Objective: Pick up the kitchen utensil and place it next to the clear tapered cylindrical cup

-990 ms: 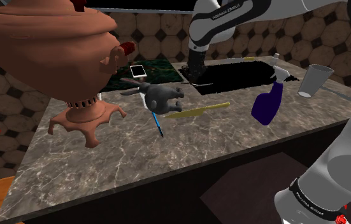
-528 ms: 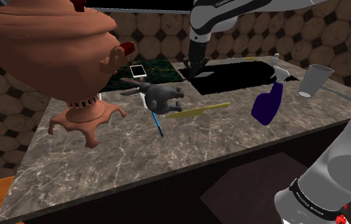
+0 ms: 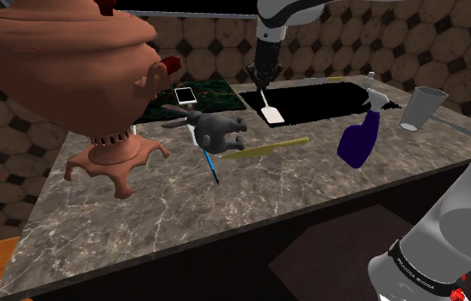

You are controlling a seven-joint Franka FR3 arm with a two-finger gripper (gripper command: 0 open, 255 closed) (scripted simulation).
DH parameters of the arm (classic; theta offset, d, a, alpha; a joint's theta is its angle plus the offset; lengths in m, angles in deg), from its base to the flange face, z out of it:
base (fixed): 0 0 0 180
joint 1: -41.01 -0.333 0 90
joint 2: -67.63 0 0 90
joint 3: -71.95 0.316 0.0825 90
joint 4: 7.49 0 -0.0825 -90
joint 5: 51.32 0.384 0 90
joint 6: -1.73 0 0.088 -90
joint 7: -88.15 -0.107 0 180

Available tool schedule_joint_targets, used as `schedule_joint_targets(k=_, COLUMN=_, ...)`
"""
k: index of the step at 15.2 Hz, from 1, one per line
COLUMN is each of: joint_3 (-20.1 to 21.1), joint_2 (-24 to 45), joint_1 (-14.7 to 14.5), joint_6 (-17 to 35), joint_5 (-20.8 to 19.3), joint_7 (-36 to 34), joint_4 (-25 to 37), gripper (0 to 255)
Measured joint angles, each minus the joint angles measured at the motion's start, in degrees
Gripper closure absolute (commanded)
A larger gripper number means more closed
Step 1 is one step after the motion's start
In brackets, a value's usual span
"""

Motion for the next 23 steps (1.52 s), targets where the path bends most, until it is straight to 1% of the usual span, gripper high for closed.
schedule_joint_targets(k=15, joint_3=0.1, joint_2=0.1, joint_1=-0.1, joint_6=-11.7, joint_5=0.1, joint_7=0.1, joint_4=11.8, gripper=255)
schedule_joint_targets(k=17, joint_3=-0.5, joint_2=-1.9, joint_1=0.6, joint_6=-11.5, joint_5=0.2, joint_7=1.4, joint_4=9.5, gripper=255)
schedule_joint_targets(k=22, joint_3=-2.7, joint_2=-10.4, joint_1=2.9, joint_6=-9.5, joint_5=0.3, joint_7=5.8, joint_4=-0.9, gripper=255)
schedule_joint_targets(k=23, joint_3=-3.2, joint_2=-11.8, joint_1=3.4, joint_6=-9.7, joint_5=0.2, joint_7=6.8, joint_4=-2.0, gripper=255)
